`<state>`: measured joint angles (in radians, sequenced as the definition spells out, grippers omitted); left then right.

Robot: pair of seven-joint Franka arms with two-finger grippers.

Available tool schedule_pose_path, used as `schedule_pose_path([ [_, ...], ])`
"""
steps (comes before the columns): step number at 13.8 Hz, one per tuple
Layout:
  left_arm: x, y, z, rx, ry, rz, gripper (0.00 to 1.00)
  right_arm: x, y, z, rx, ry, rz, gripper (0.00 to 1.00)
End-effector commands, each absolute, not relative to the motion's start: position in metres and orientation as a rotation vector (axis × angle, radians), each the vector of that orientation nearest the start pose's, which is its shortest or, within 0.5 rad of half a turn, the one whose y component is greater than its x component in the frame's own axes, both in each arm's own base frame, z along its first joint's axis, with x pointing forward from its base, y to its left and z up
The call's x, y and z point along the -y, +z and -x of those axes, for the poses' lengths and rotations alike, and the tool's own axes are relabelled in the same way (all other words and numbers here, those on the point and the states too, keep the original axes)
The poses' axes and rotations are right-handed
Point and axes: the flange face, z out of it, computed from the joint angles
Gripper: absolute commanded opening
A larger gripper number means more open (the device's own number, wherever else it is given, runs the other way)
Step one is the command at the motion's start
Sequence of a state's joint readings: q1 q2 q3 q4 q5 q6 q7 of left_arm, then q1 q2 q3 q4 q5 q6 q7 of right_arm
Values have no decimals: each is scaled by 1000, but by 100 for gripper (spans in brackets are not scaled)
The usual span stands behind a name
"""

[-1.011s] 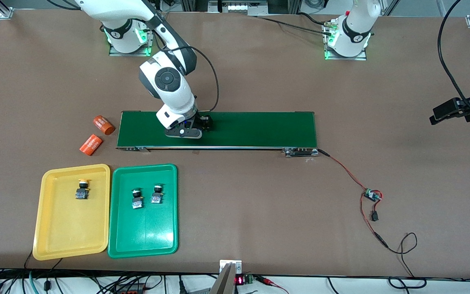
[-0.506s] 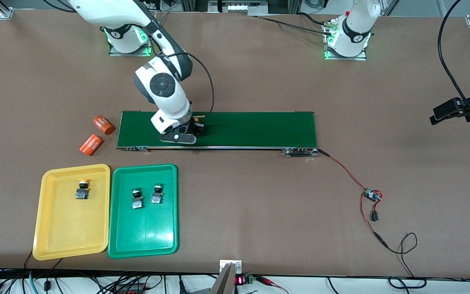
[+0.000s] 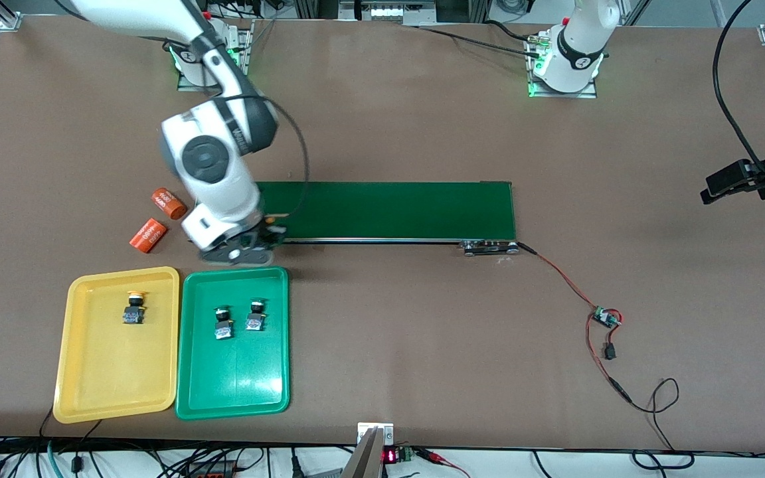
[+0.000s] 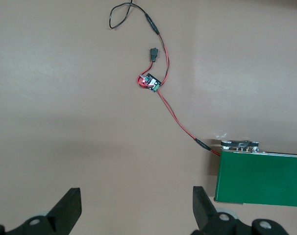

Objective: Sort buttons by color to trays
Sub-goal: 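Grasp the second yellow-cap button on the belt with the right gripper, then carry the button to the yellow tray and release it beside the first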

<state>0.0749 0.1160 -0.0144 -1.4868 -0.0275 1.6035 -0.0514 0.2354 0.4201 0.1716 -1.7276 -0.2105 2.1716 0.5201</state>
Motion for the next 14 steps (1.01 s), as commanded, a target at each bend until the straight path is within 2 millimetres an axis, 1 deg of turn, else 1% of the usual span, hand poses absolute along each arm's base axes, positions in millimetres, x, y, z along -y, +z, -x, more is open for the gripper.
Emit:
schedule_pose_path([
  [1, -36, 604, -587, 148, -17, 3145, 100, -177, 334, -654, -23, -87, 3227, 1],
  [3, -36, 606, -586, 148, -22, 3145, 100, -126, 317, -674, 30, -54, 3227, 2],
  [4, -36, 606, -586, 148, -22, 3145, 100, -107, 309, -682, 40, -47, 3226, 2],
  [5, -37, 606, -586, 150, -22, 3145, 100, -88, 302, -691, 39, -42, 3222, 2],
  [7, -36, 606, -586, 148, -20, 3145, 100, -61, 283, -709, 36, -41, 3213, 2],
  [8, -36, 605, -587, 148, -20, 3145, 100, -52, 275, -719, 38, -49, 3210, 2],
  [9, -36, 606, -586, 148, -22, 3145, 100, -45, 266, -724, 50, -50, 3206, 2],
  [11, -36, 605, -587, 148, -20, 3145, 100, -38, 251, -728, 67, -86, 3200, 2],
  [12, -36, 606, -586, 148, -22, 3145, 100, -28, 244, -730, 68, -106, 3206, 4],
  [14, -36, 605, -587, 148, -22, 3145, 100, -22, 235, -732, 98, -133, 3204, 4],
])
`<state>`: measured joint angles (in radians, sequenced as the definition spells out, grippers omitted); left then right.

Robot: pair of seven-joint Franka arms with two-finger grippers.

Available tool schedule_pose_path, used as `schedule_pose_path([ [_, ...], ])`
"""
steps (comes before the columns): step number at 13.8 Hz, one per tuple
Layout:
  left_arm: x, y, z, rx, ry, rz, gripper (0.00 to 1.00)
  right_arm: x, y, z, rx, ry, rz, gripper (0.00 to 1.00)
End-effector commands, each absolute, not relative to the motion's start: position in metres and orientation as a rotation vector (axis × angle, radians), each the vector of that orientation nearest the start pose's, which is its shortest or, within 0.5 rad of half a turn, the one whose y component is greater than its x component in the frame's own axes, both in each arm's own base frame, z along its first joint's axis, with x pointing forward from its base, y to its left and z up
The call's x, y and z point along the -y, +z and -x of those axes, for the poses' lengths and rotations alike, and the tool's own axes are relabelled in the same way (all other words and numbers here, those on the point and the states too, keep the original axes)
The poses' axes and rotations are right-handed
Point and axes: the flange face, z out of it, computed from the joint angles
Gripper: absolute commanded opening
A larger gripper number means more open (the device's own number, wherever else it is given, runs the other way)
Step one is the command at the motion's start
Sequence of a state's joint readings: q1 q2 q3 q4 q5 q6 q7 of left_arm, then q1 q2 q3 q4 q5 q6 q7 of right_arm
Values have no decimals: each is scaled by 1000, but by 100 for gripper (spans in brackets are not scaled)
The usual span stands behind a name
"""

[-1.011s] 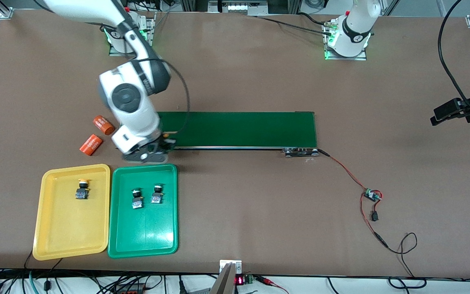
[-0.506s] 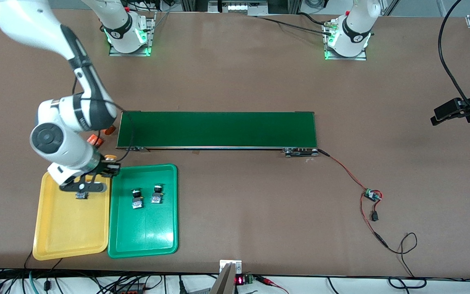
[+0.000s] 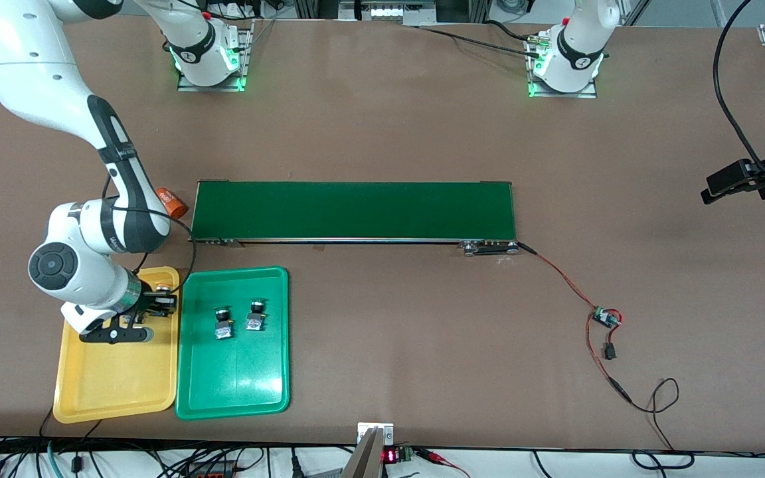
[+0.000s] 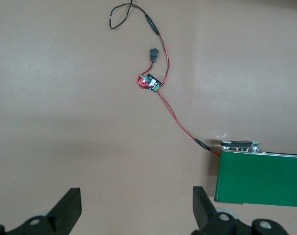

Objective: Sort buttons by color to trays
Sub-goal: 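Carry the button to the yellow tray and release it beside the first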

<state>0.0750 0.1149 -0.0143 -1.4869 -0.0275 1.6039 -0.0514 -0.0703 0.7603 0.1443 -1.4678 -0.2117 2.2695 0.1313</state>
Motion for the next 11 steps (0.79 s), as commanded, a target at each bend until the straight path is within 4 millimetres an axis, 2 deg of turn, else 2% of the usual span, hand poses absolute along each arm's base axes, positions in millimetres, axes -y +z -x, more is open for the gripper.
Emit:
schedule_pose_path([
  [1, -36, 605, -587, 148, -22, 3145, 100, -16, 230, -733, 91, -141, 3203, 4],
  [4, -36, 605, -587, 148, -22, 3145, 100, -9, 225, -733, 117, -132, 3206, 4],
  [6, -36, 605, -587, 148, -22, 3145, 100, 1, 220, -732, 118, -121, 3206, 8],
  [10, -37, 605, -587, 150, -22, 3145, 100, 7, 217, -731, 138, -112, 3206, 10],
  [11, -37, 605, -587, 150, -22, 3145, 100, 7, 217, -731, 135, -112, 3206, 14],
])
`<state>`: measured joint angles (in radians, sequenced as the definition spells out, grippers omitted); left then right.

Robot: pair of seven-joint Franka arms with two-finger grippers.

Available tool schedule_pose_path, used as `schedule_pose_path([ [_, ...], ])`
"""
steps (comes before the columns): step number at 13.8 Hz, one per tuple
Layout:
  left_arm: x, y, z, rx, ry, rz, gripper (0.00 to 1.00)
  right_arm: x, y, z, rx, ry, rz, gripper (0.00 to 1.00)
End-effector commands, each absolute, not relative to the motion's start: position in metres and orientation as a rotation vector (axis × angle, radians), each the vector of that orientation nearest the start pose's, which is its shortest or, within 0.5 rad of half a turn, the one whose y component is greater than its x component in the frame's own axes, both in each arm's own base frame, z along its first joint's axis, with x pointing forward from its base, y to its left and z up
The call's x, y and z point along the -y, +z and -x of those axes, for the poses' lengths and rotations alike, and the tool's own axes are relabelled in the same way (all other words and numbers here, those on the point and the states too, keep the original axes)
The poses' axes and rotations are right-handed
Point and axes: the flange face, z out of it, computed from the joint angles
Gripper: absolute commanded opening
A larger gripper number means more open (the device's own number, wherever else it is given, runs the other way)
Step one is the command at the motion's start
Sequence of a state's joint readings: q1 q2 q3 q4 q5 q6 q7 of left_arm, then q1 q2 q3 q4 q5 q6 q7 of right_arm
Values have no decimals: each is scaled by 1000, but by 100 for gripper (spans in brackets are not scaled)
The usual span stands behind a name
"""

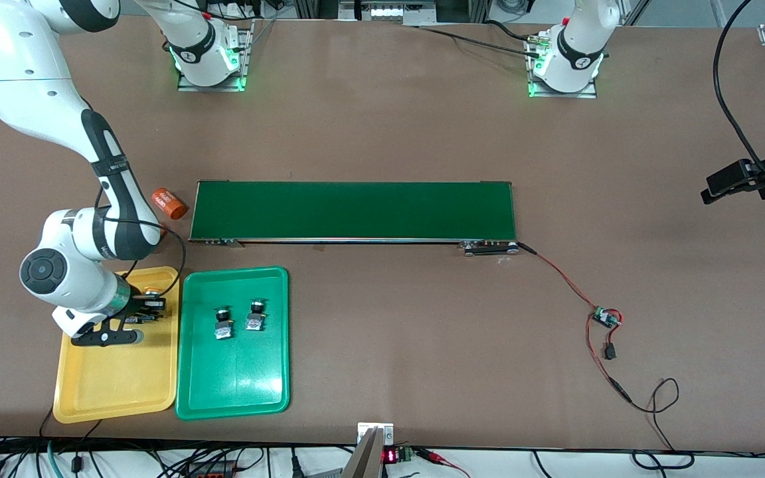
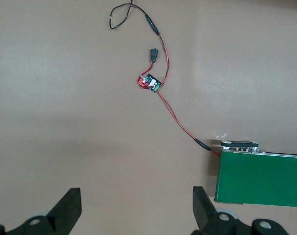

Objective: Sort buttons by color to trays
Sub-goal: 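Carry the button to the yellow tray and release it beside the first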

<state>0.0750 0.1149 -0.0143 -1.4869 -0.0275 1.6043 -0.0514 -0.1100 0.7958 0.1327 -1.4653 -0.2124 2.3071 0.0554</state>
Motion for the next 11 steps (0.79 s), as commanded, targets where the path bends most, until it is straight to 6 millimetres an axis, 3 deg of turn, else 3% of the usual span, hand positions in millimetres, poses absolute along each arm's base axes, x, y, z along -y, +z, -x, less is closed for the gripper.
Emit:
schedule_pose_path([
  [1, -37, 605, -587, 150, -22, 3145, 100, 8, 215, -731, 131, -107, 3205, 23],
  [2, -37, 604, -587, 150, -20, 3145, 100, 8, 214, -731, 131, -104, 3205, 38],
  [4, -37, 605, -587, 150, -22, 3147, 100, 9, 213, -731, 127, -102, 3204, 52],
  [9, -37, 605, -587, 150, -20, 3145, 100, 9, 212, -730, 126, -99, 3202, 69],
  [10, -37, 605, -587, 150, -20, 3145, 100, 9, 213, -731, 122, -101, 3201, 77],
  [11, -37, 605, -587, 150, -20, 3145, 100, 9, 214, -731, 105, -104, 3201, 93],
])
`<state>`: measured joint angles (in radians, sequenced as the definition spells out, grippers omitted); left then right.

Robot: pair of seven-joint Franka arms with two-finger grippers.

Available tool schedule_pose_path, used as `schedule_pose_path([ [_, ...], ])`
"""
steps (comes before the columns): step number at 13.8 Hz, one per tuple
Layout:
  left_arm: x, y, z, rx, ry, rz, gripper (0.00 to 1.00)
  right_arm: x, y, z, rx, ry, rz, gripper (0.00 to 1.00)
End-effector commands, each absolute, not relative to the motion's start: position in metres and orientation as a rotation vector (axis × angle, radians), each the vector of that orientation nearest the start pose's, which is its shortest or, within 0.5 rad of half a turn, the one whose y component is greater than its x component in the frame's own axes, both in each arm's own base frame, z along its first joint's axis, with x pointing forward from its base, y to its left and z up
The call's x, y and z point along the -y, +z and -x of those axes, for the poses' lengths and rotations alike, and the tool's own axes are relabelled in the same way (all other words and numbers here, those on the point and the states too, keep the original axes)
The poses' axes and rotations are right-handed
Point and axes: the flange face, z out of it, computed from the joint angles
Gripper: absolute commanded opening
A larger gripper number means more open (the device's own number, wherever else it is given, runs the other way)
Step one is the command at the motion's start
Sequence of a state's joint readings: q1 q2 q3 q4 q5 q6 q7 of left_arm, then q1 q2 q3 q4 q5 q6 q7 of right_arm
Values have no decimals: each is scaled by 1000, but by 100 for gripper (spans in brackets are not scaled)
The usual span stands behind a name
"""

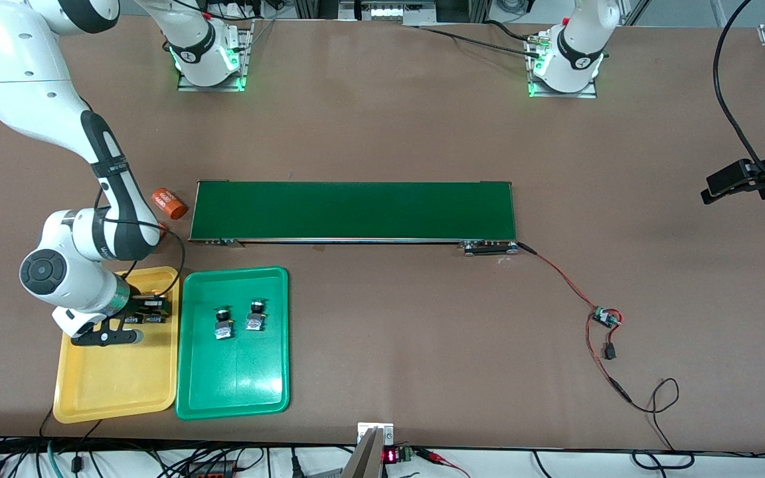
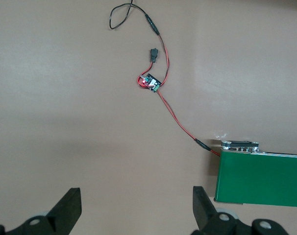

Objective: Sort buttons by color to trays

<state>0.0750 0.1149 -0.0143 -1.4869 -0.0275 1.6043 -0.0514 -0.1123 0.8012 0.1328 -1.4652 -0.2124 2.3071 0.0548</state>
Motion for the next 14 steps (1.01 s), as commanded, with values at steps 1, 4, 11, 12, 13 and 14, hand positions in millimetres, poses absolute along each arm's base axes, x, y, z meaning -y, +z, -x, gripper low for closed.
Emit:
schedule_pose_path([
  [1, -37, 605, -587, 150, -20, 3145, 100, 9, 215, -731, 110, -107, 3201, 100],
  [4, -37, 605, -587, 150, -20, 3147, 100, 7, 232, -733, 118, -126, 3200, 100],
  [11, -37, 605, -587, 150, -20, 3147, 100, -11, 393, -695, 63, 95, 3201, 100],
  [12, -37, 605, -587, 150, -20, 3147, 100, -11, 416, -684, 31, 137, 3173, 100],
  [13, -37, 605, -587, 150, -20, 3147, 100, -10, 439, -670, 12, 201, 3171, 100],
  [14, -37, 604, -587, 150, -17, 3147, 100, -11, 460, -659, 8, 219, 3172, 100],
])
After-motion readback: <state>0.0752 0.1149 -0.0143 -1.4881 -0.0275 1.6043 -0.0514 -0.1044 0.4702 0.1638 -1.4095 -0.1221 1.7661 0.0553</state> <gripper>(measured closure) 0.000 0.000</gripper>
